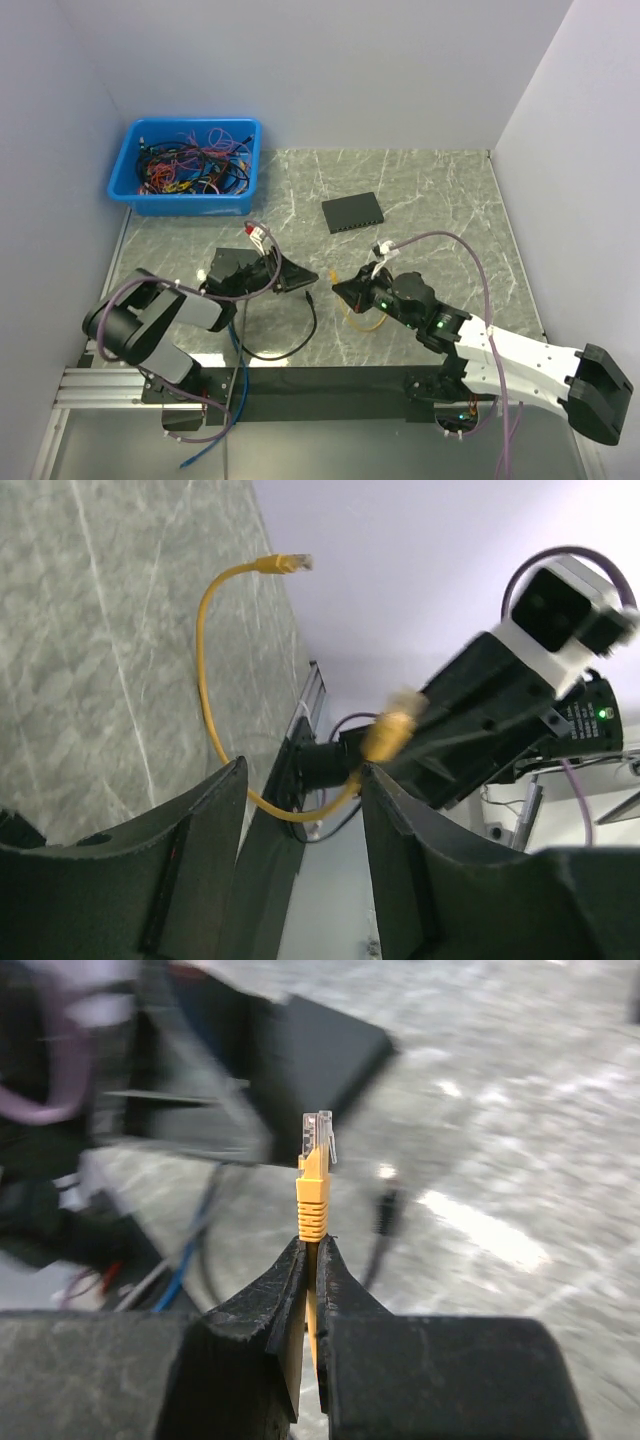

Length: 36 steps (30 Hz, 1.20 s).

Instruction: Insert the plug into the switch port

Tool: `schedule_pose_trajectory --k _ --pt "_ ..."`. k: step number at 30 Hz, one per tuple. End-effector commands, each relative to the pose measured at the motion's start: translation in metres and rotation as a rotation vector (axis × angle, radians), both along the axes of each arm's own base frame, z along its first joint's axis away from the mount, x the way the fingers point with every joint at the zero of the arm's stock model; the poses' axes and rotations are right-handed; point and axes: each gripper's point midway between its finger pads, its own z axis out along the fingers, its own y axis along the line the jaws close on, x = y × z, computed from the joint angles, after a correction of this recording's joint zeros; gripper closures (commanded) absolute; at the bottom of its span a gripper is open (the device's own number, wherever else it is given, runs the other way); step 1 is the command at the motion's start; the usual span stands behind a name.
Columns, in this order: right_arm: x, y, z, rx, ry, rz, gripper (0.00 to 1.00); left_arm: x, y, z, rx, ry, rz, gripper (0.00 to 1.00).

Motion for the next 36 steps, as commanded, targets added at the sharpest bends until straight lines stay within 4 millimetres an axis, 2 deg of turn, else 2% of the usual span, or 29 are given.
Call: schedule_pose_trajectory --k 1,2,3,4,5,6,8,11,13,15,16,26,36 --pt "0.030 -0.014 0.005 -0.083 0.002 -0.175 1.00 0.000 0.003 0.100 -0.206 -0.458 0.069 0.44" --pt "0.035 -0.022 -0.001 -0.124 0.012 -0.220 1.00 0.005 -0.003 0.093 -0.134 -0.407 0.086 0.44" --pt "0.038 -0.022 0.001 -0.139 0.008 -0.235 1.00 0.012 -0.006 0.082 -0.044 -0.431 0.115 0.44" --pt "0.039 -0.022 0.001 -0.152 0.010 -0.246 1.00 0.026 -0.001 0.092 -0.001 -0.447 0.225 0.45" --pt "0.042 -0.028 -0.002 -0.181 0.014 -0.282 1.00 0.028 -0.012 0.101 0.038 -0.460 0.241 0.46" --pt "0.042 -0.025 0.001 -0.187 0.011 -0.281 1.00 0.033 -0.013 0.074 0.165 -0.386 0.255 0.47" --pt "0.042 -0.023 0.002 -0.205 0.008 -0.287 1.00 0.036 -0.018 0.081 0.200 -0.418 0.265 0.48" --pt "0.040 -0.017 0.008 -0.203 -0.007 -0.279 1.00 0.039 -0.026 0.076 0.241 -0.390 0.274 0.48" --pt "0.038 -0.013 0.010 -0.207 -0.014 -0.272 1.00 0.042 -0.030 0.063 0.293 -0.367 0.281 0.49" --pt "0.038 -0.012 0.011 -0.214 -0.019 -0.273 1.00 0.044 -0.034 0.063 0.314 -0.371 0.292 0.49" --pt "0.038 -0.012 0.012 -0.217 -0.022 -0.277 1.00 0.045 -0.035 0.056 0.342 -0.356 0.291 0.49" --pt "0.036 -0.006 0.014 -0.215 -0.030 -0.266 1.00 0.043 -0.051 0.059 0.364 -0.373 0.275 0.49" --pt "0.029 -0.005 0.026 -0.155 -0.068 -0.231 1.00 0.041 -0.059 0.055 0.356 -0.358 0.258 0.62"
